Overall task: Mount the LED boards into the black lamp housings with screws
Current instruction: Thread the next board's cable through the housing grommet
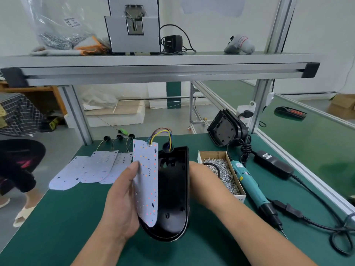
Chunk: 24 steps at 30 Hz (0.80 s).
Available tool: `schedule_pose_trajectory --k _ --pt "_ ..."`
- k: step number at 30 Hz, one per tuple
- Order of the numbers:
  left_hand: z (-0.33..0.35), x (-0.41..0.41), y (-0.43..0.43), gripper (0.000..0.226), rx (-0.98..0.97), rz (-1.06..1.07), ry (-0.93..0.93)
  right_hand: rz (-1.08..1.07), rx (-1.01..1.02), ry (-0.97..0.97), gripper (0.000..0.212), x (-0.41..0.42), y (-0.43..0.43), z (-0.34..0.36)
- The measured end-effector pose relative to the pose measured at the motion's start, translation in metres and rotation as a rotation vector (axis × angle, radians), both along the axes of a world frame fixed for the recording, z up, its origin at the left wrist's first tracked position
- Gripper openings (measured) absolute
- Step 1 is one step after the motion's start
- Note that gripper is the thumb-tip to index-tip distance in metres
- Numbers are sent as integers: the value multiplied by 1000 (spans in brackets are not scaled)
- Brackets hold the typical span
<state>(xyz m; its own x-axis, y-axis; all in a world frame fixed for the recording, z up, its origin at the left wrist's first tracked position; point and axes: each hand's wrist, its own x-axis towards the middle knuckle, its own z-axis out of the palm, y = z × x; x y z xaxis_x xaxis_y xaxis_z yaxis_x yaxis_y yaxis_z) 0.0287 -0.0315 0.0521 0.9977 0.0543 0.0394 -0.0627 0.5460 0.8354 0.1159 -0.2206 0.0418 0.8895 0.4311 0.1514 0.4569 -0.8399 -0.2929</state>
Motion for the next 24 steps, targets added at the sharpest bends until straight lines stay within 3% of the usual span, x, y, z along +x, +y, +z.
schedule_pose_trajectory --k 4,6,9,11,13,14,16,17,19,21,22,24 --pt "-1 -1 -2 48 21 -2 42 9 -201 -170 16 8 -1 -7" --pt "-4 0 -3 51 34 9 82 -31 -226 -244 7 4 -3 -6" --pt "-4 1 0 50 65 17 76 7 -253 -241 20 1 -1 -6" --pt "-2 2 4 61 103 20 44 36 -209 -239 18 0 1 -5" --pt "-3 4 6 60 146 11 13 33 -94 -203 18 2 -3 -3" --pt "-4 5 7 49 162 0 -1 31 -11 -155 28 3 -7 0" --pt "-5 5 8 31 242 0 -16 28 269 -45 57 3 -17 7" --pt "-5 4 8 29 302 8 -22 21 471 -17 59 1 -21 11" --pt "-5 5 8 36 415 31 -33 -24 900 0 31 -4 -26 19" --pt "-5 4 6 39 548 66 -50 -57 1158 94 27 -10 -29 30" --pt "-6 3 5 38 632 91 -57 -40 1161 98 33 -14 -30 33" --pt "-6 2 0 36 776 149 -60 -27 936 -25 41 -20 -30 35"
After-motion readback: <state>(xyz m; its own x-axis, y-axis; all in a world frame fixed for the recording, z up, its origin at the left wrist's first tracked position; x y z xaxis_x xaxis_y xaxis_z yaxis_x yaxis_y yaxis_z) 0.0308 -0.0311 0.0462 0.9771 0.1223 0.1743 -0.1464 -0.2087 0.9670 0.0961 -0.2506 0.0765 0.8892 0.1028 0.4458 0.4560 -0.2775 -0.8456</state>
